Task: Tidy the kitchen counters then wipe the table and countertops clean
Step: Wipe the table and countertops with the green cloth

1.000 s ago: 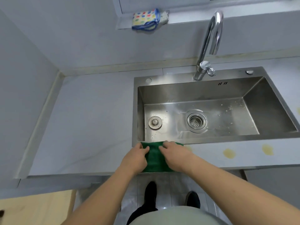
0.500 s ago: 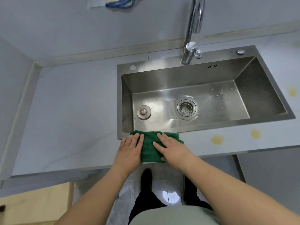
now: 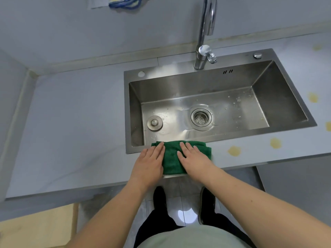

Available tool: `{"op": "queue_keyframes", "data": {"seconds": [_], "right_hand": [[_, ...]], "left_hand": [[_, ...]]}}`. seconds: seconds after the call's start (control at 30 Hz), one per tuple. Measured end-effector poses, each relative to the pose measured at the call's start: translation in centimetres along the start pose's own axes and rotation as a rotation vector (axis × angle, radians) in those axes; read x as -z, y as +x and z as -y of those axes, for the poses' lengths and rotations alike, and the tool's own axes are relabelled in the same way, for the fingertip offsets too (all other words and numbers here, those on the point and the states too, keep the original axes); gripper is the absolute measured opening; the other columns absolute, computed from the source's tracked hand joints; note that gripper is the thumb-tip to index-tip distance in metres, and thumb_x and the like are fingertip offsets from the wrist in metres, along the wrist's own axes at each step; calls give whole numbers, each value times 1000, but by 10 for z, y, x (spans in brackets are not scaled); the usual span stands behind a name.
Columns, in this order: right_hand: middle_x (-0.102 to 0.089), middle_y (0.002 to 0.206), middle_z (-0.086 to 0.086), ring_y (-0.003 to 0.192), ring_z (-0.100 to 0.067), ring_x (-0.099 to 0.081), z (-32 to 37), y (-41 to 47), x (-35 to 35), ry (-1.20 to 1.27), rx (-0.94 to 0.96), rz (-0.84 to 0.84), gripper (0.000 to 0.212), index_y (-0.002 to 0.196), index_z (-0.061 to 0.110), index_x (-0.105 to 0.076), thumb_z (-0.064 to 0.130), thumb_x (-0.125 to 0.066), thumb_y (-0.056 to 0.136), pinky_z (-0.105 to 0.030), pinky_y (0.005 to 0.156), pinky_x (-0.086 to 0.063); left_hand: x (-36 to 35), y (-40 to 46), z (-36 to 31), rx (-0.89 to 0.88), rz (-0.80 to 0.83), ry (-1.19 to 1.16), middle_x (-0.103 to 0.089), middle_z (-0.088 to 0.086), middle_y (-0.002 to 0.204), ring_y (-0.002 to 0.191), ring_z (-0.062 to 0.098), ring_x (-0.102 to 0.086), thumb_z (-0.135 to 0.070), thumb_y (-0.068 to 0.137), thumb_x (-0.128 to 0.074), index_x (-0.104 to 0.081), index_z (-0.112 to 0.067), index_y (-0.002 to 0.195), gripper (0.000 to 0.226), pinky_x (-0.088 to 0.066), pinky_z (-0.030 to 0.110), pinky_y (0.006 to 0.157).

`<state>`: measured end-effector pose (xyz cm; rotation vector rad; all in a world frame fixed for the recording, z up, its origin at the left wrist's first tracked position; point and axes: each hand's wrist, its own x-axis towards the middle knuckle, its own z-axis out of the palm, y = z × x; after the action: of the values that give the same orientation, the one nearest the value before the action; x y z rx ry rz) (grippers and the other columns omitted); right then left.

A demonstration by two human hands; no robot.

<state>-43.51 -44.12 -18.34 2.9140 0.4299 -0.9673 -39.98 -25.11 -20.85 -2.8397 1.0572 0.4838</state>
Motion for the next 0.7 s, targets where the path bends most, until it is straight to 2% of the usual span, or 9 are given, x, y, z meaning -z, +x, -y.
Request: {"op": "queue_keyframes", "data": {"seconds": [0.13, 0.27, 0.37, 0.5, 0.6, 0.7], "right_hand": [[12, 157, -26, 147, -38, 5, 22, 13, 6, -26, 34, -23, 71, 153, 2, -4, 13, -45, 97, -49, 120, -5], [19, 157, -23, 147, -36, 13, 22, 10, -8, -20, 69, -76, 67, 153, 4, 3, 14, -36, 99, -45, 120, 4], [23, 157, -17, 147, -30, 17, 6, 0, -12, -1, 106, -87, 69, 154, 9, 5, 12, -37, 98, -40, 119, 7], [22, 158, -14, 147, -27, 16, -30, -14, -20, 29, 104, -111, 71, 154, 15, 4, 8, -38, 97, -38, 119, 7], [22, 158, -13, 147, -26, 15, -59, -27, -27, 39, 91, -119, 70, 155, 16, 4, 8, -37, 98, -37, 119, 6], [23, 158, -12, 148, -25, 15, -86, -42, -33, 35, 75, -124, 73, 155, 17, 4, 5, -38, 97, -36, 119, 6]], "left_hand": [[-8, -20, 25, 21, -60, 18, -56, 11, 138, 113, 27, -59, -29, 85, -36, -57, -4, 135, 59, -49, 43, 96], [-11, -25, 22, 87, -74, 54, -61, 11, 129, 106, 29, -60, -35, 92, -35, -59, -4, 133, 56, -50, 43, 94], [-11, -16, 13, 109, -94, 48, -62, 10, 123, 101, 28, -61, -37, 92, -39, -61, -4, 129, 54, -52, 40, 88], [-5, 4, -14, 110, -132, 13, -62, 8, 119, 99, 27, -61, -34, 87, -64, -62, -6, 128, 50, -52, 38, 85], [0, 23, -43, 95, -137, 8, -61, 8, 113, 91, 27, -58, -34, 85, -60, -62, -4, 126, 51, -52, 38, 81], [4, 40, -69, 83, -147, 5, -59, 7, 114, 91, 27, -55, -35, 86, -59, -61, -4, 129, 53, -52, 39, 83]]}}
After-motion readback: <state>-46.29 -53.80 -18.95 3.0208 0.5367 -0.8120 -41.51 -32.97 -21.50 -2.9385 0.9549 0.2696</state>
